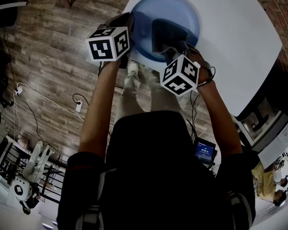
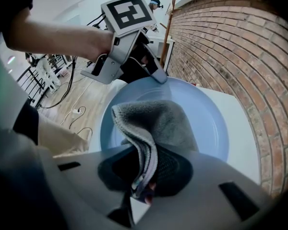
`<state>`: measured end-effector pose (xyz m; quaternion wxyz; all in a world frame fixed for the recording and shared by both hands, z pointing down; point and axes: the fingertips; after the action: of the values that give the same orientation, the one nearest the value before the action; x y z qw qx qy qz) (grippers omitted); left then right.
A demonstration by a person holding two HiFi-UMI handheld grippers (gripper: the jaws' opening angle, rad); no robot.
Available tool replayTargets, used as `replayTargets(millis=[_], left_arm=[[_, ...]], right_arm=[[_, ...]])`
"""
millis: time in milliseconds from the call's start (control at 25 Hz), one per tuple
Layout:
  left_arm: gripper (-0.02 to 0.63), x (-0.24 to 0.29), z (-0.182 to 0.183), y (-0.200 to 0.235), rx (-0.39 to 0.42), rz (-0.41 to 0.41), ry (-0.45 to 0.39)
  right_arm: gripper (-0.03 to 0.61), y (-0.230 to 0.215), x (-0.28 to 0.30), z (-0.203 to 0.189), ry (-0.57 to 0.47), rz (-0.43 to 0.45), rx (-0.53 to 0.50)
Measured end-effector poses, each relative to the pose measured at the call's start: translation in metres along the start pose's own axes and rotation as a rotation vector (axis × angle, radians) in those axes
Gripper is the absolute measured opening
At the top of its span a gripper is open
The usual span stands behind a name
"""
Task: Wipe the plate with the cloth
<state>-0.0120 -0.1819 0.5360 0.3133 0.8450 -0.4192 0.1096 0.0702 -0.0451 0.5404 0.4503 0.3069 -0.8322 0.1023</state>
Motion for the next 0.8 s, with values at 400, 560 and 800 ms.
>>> replayTargets(millis=[400, 560, 800], left_arm=[[0.028, -0.001, 0.0, 0.001, -0.004, 0.003, -0.003], [0.029, -0.001, 0.001, 0.001, -0.007, 0.002, -0.004], [0.029, -0.001, 0.001, 0.002, -0.012, 0.003, -0.009]], right_arm=[[0.053, 0.009, 0.012, 0.021, -0.036, 0.016, 0.009], [0.054, 0.008, 0.019, 0.031, -0.051, 0.024, 0.013], [0.054, 0.004, 0.026, 0.041, -0.058, 0.015, 0.002]])
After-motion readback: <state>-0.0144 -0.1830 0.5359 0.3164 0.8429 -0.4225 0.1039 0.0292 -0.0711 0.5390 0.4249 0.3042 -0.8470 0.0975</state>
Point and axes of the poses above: the fingertips, and each gripper's own axes: x forward along the fingers, y to its left, z out of its top, and after that the axes turned 15 degrees about -y, right-handed
